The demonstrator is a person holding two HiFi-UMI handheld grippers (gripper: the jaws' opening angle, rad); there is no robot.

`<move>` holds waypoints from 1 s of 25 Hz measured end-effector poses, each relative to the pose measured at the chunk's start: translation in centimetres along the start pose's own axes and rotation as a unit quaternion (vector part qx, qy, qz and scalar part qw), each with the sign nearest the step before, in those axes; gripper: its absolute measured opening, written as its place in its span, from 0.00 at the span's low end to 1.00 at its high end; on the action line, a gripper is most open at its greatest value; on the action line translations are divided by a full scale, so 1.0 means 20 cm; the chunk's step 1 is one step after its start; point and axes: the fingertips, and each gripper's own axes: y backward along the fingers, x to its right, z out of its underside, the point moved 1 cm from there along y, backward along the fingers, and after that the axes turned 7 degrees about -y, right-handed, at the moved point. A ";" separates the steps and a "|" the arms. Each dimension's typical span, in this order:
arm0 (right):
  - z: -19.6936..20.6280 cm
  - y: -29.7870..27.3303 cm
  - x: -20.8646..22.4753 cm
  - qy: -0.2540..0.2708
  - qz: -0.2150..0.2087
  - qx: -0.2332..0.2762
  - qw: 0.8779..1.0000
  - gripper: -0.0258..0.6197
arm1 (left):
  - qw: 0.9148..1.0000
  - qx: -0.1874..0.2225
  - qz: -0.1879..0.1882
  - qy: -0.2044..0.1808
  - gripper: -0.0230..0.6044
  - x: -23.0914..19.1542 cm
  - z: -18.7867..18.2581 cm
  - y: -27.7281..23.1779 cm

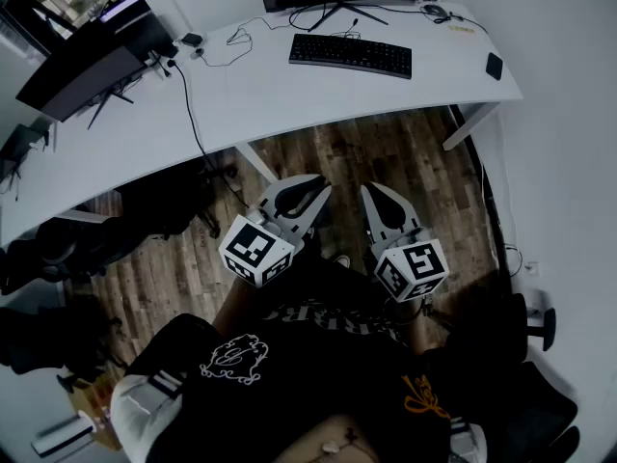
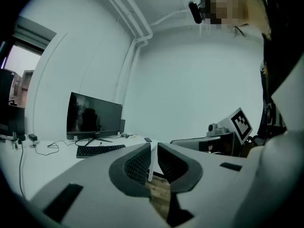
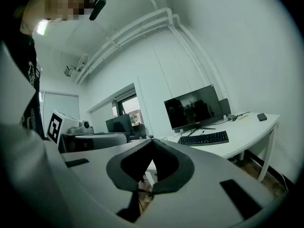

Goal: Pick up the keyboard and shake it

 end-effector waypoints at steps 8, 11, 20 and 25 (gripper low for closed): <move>-0.01 0.00 -0.01 0.011 0.002 -0.002 1.000 0.06 | 1.000 0.002 0.005 -0.004 0.13 0.01 -0.01 -0.01; -0.02 0.00 -0.02 0.013 0.001 -0.002 1.000 0.06 | 1.000 0.004 0.005 -0.009 0.13 0.00 -0.02 -0.02; -0.02 0.02 0.02 -0.018 0.002 0.016 1.000 0.06 | 1.000 0.001 0.002 -0.003 0.13 0.01 -0.02 -0.04; 0.01 0.02 0.06 -0.024 0.003 0.005 1.000 0.06 | 1.000 -0.008 -0.007 0.003 0.13 0.00 0.01 -0.05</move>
